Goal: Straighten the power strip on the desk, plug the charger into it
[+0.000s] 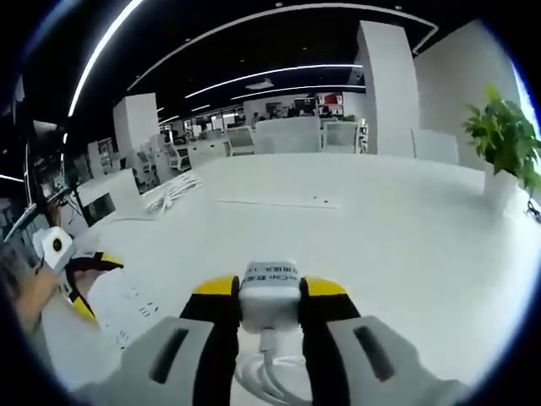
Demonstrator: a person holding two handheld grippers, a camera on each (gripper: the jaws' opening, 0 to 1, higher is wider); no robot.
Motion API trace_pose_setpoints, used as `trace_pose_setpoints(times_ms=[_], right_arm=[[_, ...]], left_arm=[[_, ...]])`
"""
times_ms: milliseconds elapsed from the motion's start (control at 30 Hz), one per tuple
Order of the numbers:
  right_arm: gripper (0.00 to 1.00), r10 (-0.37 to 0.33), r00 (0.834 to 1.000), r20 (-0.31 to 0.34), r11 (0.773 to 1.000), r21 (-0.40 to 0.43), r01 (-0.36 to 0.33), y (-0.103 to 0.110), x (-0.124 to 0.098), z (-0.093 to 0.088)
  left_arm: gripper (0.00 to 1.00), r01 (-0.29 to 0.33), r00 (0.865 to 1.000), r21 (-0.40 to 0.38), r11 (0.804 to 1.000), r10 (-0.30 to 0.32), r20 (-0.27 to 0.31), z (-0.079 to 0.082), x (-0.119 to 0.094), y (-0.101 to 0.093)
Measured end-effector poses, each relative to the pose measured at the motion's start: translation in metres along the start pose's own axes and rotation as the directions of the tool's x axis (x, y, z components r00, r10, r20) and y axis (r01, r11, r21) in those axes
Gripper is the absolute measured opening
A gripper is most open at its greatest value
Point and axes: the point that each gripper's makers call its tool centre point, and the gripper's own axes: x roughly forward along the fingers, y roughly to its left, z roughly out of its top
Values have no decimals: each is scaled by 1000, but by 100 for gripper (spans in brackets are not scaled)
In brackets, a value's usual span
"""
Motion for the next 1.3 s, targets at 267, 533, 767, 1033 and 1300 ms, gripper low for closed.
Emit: trace_pose_setpoints(times_ms=[267,533,767,1033,1300], right_arm=[[27,24,1000,-16,1000,-11,-24,12,-14,1],[27,53,997,-64,998,-38,-55,28,-21,-10],[27,59,994,-91,997,-47,-64,34,-22,-15],[27,75,990,-123,996,-40,-80,41,-26,-18],[27,81,985,-155,995,-45,-89,46,-30,-21]], left_arm=[[68,-2,1000,0,1000,2,0,0,0,-1],[68,-5,1000,-1,1000,5,-2,0,0,-1],[68,-5,1000,-1,1000,5,-2,0,0,-2],[68,-5,1000,-2,1000,5,-2,0,0,-1],[68,-5,1000,-2,1000,5,-2,0,0,0]])
